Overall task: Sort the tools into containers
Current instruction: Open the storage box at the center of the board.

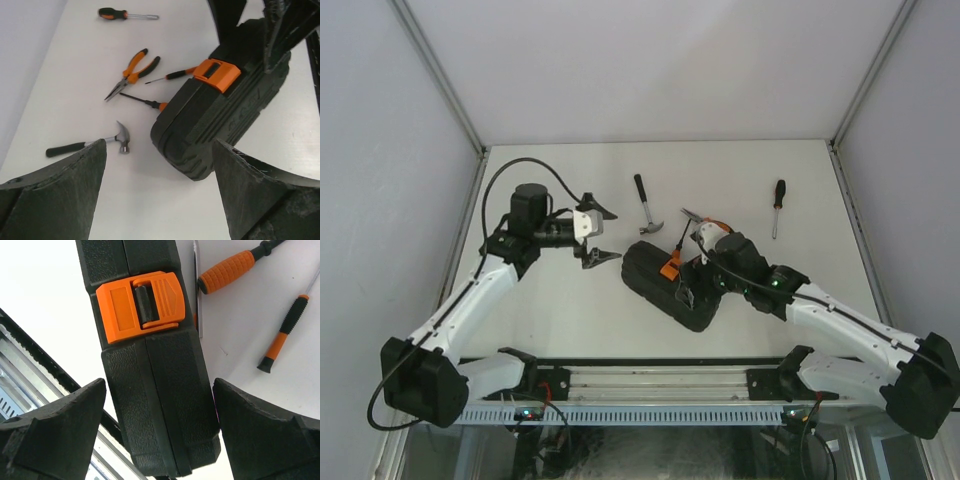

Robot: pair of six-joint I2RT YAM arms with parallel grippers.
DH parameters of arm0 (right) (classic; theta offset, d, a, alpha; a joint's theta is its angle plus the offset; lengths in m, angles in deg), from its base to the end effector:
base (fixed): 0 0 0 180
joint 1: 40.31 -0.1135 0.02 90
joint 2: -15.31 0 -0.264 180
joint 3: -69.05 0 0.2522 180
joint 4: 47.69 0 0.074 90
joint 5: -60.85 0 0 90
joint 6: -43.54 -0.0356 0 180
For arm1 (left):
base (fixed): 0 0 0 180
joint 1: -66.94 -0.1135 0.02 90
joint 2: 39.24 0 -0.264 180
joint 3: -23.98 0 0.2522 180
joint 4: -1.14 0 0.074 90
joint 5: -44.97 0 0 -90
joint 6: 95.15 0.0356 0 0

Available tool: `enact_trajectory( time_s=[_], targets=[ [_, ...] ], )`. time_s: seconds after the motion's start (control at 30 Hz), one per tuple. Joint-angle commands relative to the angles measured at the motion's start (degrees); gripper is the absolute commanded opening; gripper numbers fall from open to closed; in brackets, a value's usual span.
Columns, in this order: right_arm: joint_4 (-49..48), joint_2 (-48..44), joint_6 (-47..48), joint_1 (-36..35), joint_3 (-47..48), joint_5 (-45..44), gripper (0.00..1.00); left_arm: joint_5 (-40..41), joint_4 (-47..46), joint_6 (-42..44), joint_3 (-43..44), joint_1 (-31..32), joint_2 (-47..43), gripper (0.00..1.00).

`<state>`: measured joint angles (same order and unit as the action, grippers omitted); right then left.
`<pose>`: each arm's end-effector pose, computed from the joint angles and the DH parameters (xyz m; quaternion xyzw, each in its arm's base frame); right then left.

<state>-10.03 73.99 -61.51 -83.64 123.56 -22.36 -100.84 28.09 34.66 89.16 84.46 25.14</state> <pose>0.1541 0.1511 0.2478 -0.2461 0.8778 0.2459 0.3293 0.2223 -0.1011 0.3136 0.5769 0.5394 -0.2994 0.5353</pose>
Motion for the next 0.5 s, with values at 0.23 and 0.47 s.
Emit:
enact_trajectory(
  time_s=[0.23, 0.47],
  targets=[
    [-4.52, 5.56, 3.38, -6.99, 1.89, -7.19, 0.73, -2.73, 19.33, 17.85, 6.47, 3.19, 5.35, 0.92],
    [-7.67, 3.97, 7.8, -7.65, 1.58, 1.67, 0.64, -1.02, 18.78, 18.42, 5.25, 4.39, 6.11, 0.93]
  ],
)
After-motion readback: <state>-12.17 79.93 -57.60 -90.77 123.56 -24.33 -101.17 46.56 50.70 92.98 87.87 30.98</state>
